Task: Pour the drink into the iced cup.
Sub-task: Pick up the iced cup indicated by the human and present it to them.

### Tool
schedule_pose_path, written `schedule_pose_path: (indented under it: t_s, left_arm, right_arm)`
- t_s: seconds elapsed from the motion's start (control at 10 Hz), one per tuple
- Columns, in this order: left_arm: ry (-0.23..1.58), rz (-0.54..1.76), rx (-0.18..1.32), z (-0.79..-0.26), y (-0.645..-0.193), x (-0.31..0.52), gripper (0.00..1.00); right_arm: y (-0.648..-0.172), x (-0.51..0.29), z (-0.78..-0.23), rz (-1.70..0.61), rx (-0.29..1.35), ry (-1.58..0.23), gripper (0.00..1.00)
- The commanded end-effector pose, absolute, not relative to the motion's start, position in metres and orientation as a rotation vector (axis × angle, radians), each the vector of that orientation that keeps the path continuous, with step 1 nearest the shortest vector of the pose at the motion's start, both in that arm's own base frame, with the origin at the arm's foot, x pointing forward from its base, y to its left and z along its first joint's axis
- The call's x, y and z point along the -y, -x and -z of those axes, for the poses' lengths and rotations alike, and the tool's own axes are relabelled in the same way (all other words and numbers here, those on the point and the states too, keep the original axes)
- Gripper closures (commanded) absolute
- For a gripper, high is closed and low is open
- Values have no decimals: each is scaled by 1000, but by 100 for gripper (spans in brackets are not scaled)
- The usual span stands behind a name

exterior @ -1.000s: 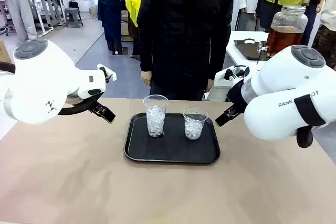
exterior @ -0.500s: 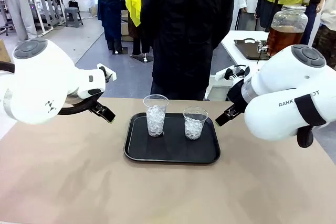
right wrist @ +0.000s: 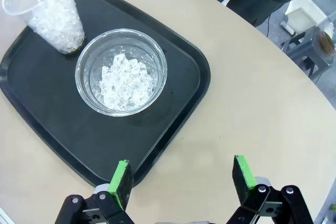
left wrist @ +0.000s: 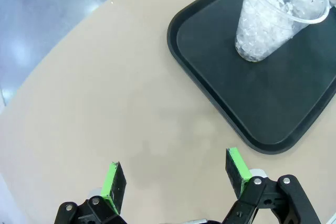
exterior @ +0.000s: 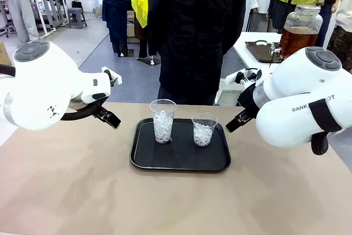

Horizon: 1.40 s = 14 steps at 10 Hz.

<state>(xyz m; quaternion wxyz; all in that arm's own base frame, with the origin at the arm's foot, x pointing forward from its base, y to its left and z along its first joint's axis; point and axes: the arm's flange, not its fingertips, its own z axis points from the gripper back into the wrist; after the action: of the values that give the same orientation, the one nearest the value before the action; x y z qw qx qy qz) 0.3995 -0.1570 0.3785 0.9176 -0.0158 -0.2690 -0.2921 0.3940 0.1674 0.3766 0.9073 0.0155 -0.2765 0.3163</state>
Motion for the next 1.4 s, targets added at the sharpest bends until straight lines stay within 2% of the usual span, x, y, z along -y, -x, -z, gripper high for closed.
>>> schedule_pose_path:
  t_s: [0.0,0.5,0.8,1.0,1.3]
  left_arm:
    - [32,605,563,-379,-401,156,0]
    - [46,602,553,-387,-403,157,0]
    - [52,625,594,-438,-403,157,0]
    - [89,623,587,-477,-403,157,0]
    - [342,469,525,-529,-414,135,0]
  right_arm:
    - [-394,-166,-377,-650,572,-30,0]
    - [-395,-161,-385,-651,573,-49,0]
    - [-382,-140,-430,-612,613,-128,0]
    - [-373,-129,-460,-629,617,-244,0]
    - [-373,-102,-494,-594,591,-452,0]
